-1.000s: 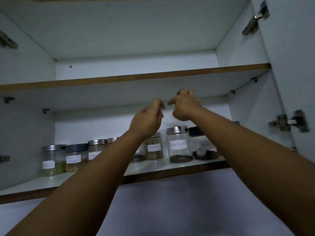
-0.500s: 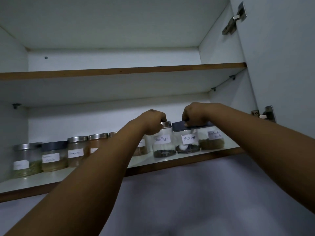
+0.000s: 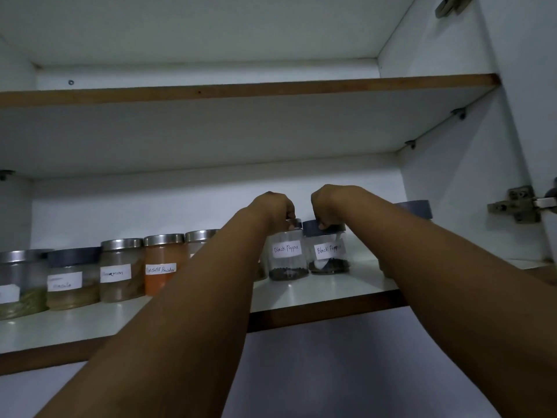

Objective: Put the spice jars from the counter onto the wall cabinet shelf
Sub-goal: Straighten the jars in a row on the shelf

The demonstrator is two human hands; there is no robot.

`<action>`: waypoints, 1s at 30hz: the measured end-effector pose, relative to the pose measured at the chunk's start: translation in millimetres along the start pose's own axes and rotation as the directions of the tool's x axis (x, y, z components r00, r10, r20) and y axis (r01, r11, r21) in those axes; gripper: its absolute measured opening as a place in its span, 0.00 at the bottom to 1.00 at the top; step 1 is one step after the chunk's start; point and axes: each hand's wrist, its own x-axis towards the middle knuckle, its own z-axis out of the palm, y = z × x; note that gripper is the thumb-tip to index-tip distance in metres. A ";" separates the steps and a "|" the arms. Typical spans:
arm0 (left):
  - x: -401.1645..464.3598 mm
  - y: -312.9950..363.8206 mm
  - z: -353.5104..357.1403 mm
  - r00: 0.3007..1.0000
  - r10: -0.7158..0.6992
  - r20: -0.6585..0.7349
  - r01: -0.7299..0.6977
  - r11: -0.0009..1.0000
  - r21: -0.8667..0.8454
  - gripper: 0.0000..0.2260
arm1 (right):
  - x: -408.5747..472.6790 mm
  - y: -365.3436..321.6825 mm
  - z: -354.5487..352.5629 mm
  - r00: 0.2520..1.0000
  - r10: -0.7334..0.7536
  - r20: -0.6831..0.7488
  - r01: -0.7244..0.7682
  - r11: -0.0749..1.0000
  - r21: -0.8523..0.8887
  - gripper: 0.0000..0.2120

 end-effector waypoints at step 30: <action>13.6 -22.8 27.9 0.990 -0.031 -0.139 0.021 0.998 -0.067 0.20 | 31.8 -5.3 40.3 0.975 -0.021 -0.219 0.073 0.971 0.228 0.23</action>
